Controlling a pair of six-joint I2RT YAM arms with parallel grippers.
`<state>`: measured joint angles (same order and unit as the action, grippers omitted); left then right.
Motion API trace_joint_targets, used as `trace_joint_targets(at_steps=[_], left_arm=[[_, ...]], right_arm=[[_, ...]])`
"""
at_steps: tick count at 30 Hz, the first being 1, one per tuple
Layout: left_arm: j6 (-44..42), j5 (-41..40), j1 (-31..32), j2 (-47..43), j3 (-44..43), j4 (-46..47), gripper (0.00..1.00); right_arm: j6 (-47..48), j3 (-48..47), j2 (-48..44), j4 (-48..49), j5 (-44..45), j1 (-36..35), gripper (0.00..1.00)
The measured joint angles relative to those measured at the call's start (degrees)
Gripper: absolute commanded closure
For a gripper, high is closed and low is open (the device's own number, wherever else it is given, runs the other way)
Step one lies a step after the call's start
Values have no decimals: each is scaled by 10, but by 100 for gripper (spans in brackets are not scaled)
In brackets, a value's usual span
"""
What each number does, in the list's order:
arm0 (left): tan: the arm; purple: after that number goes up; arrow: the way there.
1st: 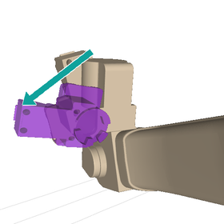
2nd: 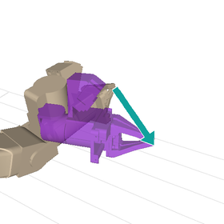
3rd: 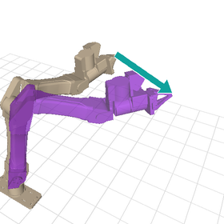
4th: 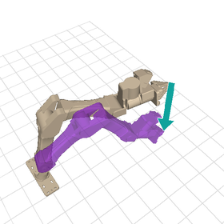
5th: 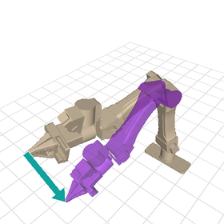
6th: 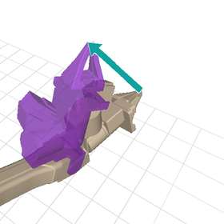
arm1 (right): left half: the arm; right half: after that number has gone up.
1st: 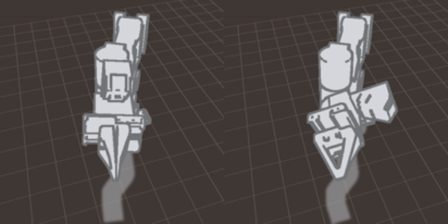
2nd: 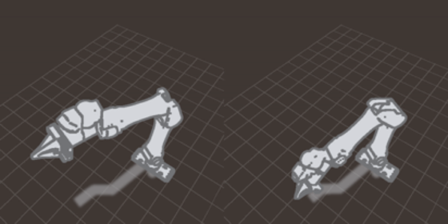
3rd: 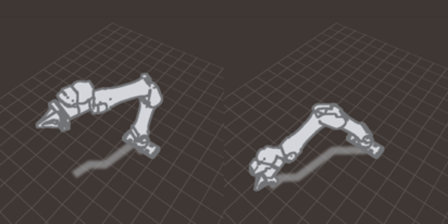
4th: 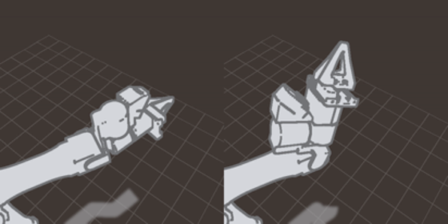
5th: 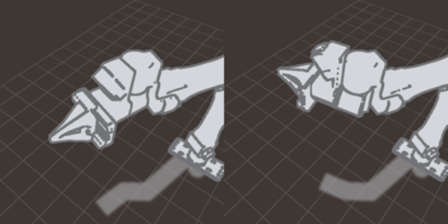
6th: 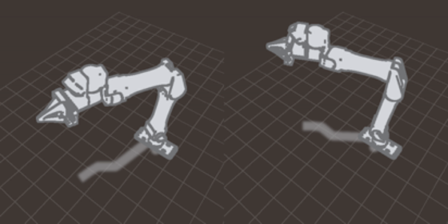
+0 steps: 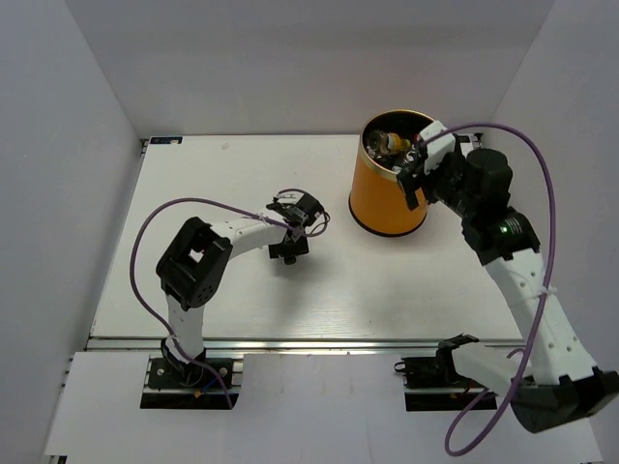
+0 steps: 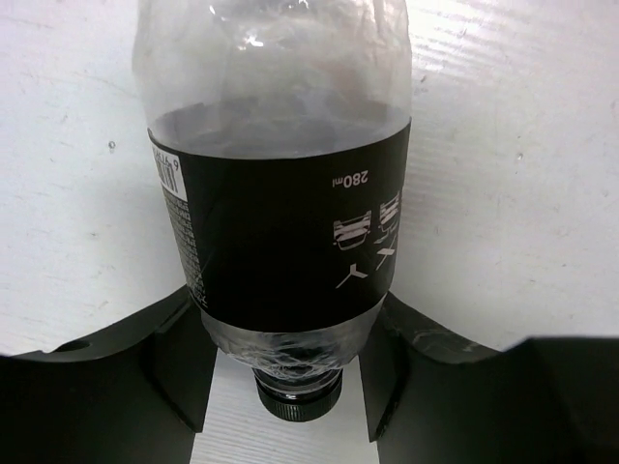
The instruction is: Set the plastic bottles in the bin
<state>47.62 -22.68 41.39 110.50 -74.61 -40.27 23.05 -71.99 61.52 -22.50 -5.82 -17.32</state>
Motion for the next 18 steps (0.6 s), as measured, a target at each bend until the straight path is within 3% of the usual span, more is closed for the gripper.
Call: trace_joint_targets(at_steps=[2, 3, 4, 5, 6, 14, 18], left_arm=[[-9, -9, 1, 5, -13, -7, 89], [-17, -14, 3, 7, -23, -12, 92], [-28, -17, 4, 7, -33, -16, 97], [-39, -18, 7, 7, -46, -21, 100], [-53, -18, 10, 6, -61, -23, 100], [-198, 13, 45, -55, -161, 21, 100], [-267, 47, 59, -84, -240, 71, 100]], right_arm=[[0, 24, -29, 1, -14, 0, 19], [1, 37, -41, -1, -21, 1, 31], [4, 51, -50, -1, -25, 1, 67], [6, 68, -61, 0, -33, 1, 90], [3, 88, -72, -2, -38, 1, 100], [-13, 274, -186, -33, -97, 4, 100], [-10, 308, -214, -64, -129, 4, 100]])
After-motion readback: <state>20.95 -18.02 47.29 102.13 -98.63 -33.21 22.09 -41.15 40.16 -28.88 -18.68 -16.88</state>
